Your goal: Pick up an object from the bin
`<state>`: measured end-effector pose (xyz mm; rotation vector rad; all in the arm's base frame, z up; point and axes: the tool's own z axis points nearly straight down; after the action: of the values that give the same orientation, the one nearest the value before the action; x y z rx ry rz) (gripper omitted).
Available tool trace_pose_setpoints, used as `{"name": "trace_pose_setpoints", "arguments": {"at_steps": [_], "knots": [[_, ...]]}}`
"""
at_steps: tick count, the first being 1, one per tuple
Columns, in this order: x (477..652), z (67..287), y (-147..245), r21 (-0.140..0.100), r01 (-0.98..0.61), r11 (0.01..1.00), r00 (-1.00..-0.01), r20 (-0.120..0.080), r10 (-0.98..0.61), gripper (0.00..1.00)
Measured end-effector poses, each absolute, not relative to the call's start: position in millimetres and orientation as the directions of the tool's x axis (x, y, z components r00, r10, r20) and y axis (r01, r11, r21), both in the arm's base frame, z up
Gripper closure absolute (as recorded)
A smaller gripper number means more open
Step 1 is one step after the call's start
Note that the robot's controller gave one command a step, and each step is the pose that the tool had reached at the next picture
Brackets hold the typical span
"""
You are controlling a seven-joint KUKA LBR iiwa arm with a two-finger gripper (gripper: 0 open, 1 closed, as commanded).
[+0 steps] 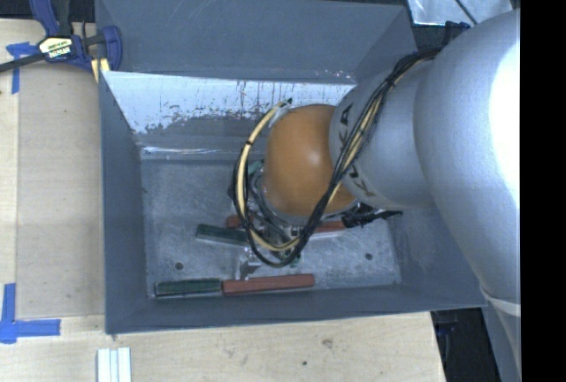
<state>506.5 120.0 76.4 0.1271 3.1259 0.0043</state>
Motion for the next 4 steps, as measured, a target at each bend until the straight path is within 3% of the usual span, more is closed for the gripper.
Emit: {"name": "trace_pose_setpoints", "arguments": {"at_steps": [1, 2, 3, 4], "knots": [[509.0, 76.1, 123.3, 0.005, 0.272, 0.962, -0.962, -0.005, 0.273, 0.00], [502.6, 76.8, 123.5, 0.011, 0.107, 0.994, -0.994, -0.026, 0.108, 0.00], [553.0, 78.7, 112.7, 0.014, 0.378, 0.926, -0.926, 0.000, 0.378, 1.00], [553.1, 78.7, 112.6, 0.014, 0.378, 0.926, -0.926, 0.000, 0.378, 1.00]]}}
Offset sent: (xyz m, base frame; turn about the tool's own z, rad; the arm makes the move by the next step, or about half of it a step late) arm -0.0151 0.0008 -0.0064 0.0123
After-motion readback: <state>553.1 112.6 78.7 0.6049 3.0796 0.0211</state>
